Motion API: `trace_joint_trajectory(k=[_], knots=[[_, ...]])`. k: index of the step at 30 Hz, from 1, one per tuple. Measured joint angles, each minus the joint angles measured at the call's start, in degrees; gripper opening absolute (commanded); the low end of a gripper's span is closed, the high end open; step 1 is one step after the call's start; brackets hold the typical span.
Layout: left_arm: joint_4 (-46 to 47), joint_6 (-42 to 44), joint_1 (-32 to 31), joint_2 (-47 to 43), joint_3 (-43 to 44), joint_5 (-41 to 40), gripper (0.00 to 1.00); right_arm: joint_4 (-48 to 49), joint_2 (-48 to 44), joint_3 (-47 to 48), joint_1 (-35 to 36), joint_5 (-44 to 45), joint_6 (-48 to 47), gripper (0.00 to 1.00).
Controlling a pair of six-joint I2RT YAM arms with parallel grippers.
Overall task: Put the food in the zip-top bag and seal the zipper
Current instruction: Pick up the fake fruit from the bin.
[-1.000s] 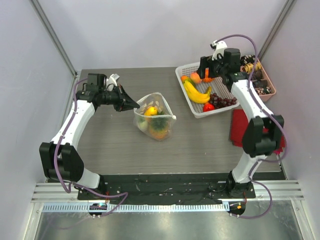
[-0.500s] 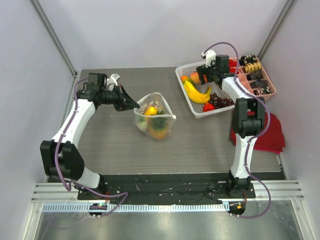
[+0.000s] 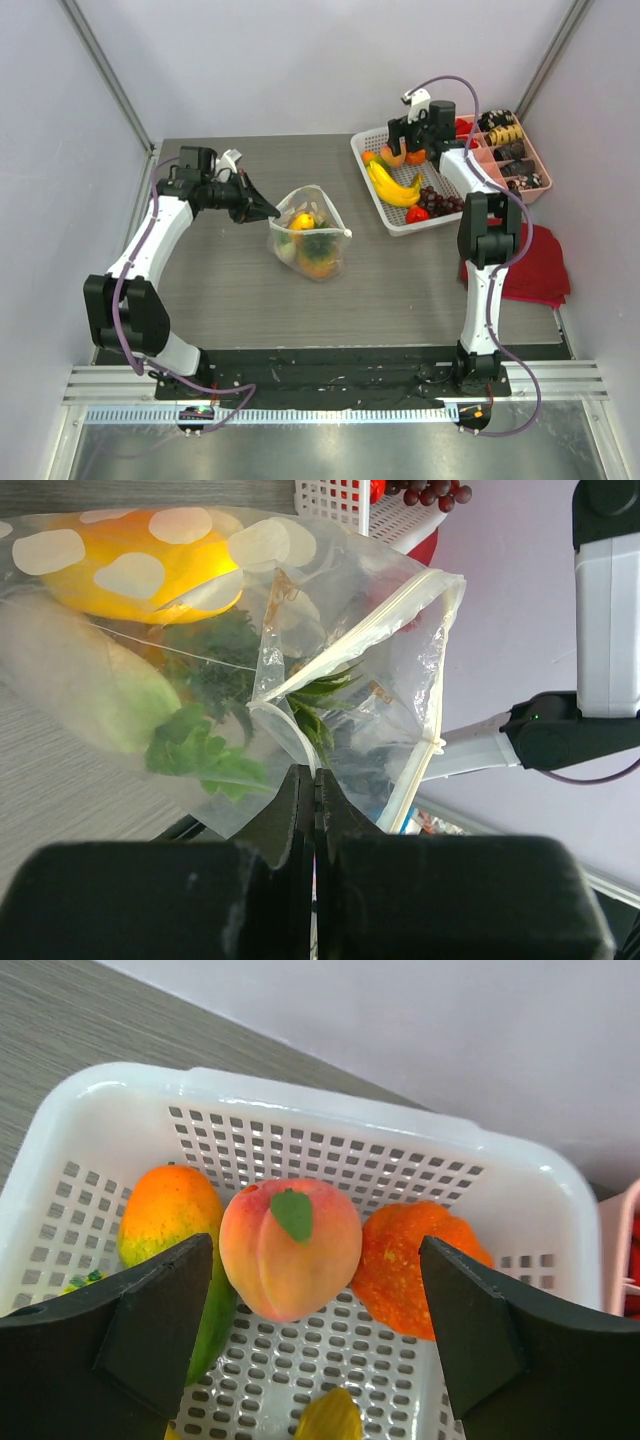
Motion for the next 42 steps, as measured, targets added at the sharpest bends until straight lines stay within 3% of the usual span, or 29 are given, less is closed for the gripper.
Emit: trace_joint_trajectory(k=[11, 13, 18, 28, 34, 42], knots=[[-1.01, 1.38, 0.02, 0.74, 0.00, 0.13, 0.00, -0.31, 6.14, 0.39, 0.00, -0.96, 2.36, 0.87], [-1.16, 1.38, 0.02, 0.94, 0.00, 0.13, 0.00, -0.31, 6.29, 0.39, 0.00, -1.11, 2.36, 0.83], [-1.29, 1.38, 0.02, 1.44, 0.00, 0.13, 0.00, -0.31, 6.36, 0.48, 0.00, -1.42, 2.54, 0.48], [-1.68, 1.44, 0.04, 1.70, 0.55, 0.11, 0.00, -2.10, 3.98, 0.81, -1.20, -2.25, 3.87, 0.03], [-1.66, 1.44, 0.15, 1.70, 0.57, 0.02, 0.00, -4.31, -6.32, 0.52, -3.34, -3.96, 5.22, 0.01], [-1.64, 1.44, 0.17, 1.46, 0.52, -0.15, 0.00, -6.84, -29.22, -4.07, -2.19, -13.00, 9.68, 0.01]])
